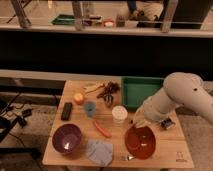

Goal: Stack bowls into tray

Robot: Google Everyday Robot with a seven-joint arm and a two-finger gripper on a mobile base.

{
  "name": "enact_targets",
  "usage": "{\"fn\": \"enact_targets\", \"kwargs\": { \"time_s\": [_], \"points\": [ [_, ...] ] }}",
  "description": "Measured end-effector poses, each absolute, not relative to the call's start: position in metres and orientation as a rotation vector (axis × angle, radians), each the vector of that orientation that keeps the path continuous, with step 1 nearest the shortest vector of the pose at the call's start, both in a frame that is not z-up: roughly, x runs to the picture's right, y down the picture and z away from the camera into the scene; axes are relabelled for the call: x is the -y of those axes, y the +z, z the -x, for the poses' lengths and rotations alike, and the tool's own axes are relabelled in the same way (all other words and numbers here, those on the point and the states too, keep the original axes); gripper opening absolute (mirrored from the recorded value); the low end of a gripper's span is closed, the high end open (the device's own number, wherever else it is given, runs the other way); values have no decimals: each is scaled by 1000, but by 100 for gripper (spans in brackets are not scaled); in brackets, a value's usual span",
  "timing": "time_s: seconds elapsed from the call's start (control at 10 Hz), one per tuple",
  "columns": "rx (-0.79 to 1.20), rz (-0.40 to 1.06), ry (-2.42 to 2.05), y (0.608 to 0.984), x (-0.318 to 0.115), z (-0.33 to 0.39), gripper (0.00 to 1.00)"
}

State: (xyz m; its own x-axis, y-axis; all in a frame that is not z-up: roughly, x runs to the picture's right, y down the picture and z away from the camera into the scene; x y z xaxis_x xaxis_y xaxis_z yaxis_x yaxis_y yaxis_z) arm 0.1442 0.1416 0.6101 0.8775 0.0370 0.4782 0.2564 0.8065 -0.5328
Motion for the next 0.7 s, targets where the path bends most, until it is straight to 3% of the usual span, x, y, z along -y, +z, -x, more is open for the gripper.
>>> {"fn": "enact_targets", "kwargs": {
  "time_s": [0.4, 0.7],
  "points": [
    [520, 603, -136, 609, -135, -137, 7],
    [585, 562, -193, 612, -115, -86, 7]
  ]
}}
